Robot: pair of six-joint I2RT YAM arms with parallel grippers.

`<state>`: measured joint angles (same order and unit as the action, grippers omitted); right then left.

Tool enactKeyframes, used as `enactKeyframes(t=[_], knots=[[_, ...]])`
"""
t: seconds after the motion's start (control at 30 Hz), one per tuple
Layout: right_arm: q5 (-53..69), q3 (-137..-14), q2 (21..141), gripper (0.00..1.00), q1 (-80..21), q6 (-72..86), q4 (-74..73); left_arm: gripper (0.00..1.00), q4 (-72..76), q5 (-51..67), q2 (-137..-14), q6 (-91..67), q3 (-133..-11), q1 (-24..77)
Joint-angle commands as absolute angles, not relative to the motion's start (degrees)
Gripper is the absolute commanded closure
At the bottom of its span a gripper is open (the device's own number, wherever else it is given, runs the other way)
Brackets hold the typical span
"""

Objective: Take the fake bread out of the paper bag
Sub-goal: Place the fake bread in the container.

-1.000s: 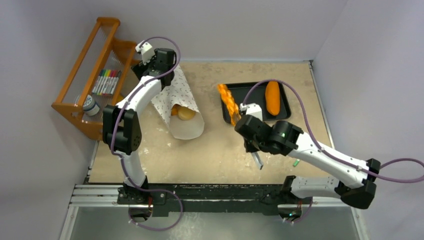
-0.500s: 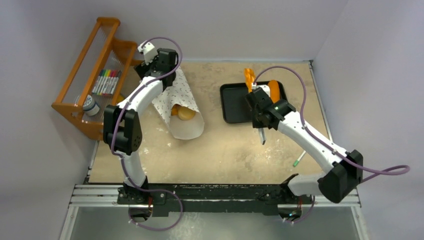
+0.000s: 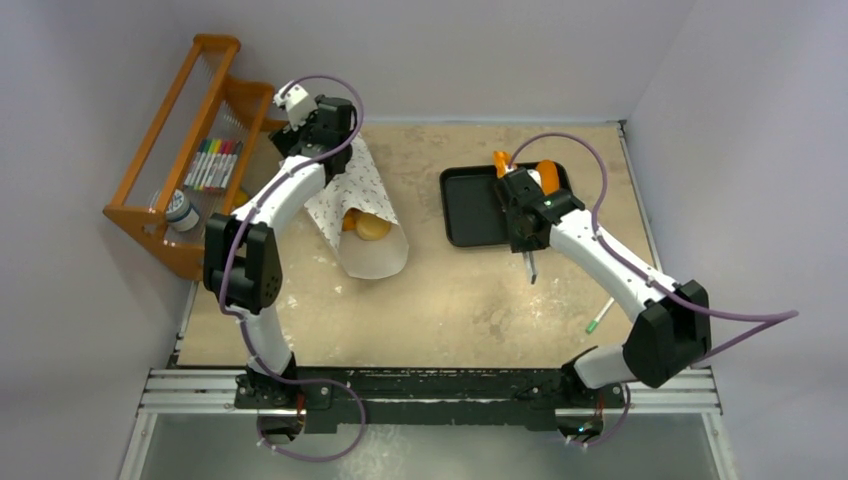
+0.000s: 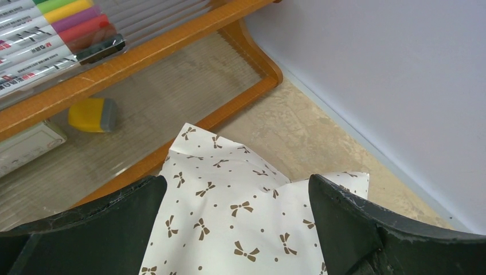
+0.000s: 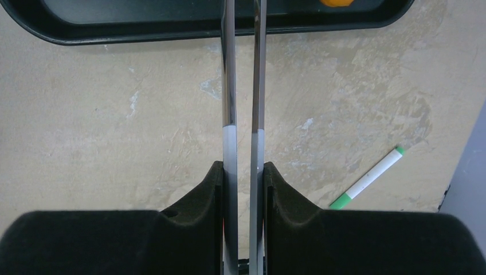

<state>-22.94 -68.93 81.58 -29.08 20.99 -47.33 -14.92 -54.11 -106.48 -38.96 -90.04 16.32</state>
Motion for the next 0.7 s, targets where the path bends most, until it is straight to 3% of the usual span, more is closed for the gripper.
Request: enactKeyframes(t=[0.0, 0.67], knots=[[-23.52, -71.52, 82.01, 1.0, -28.54, 20.38, -46.95, 0.0, -12.21, -54.14, -103.32, -39.91, -88.9, 16.74], [-27.42, -75.31, 87.03, 1.0, -28.54, 24.96, -53.27, 0.0, -10.35, -54.18, -102.61, -38.6, -87.01, 16.79]])
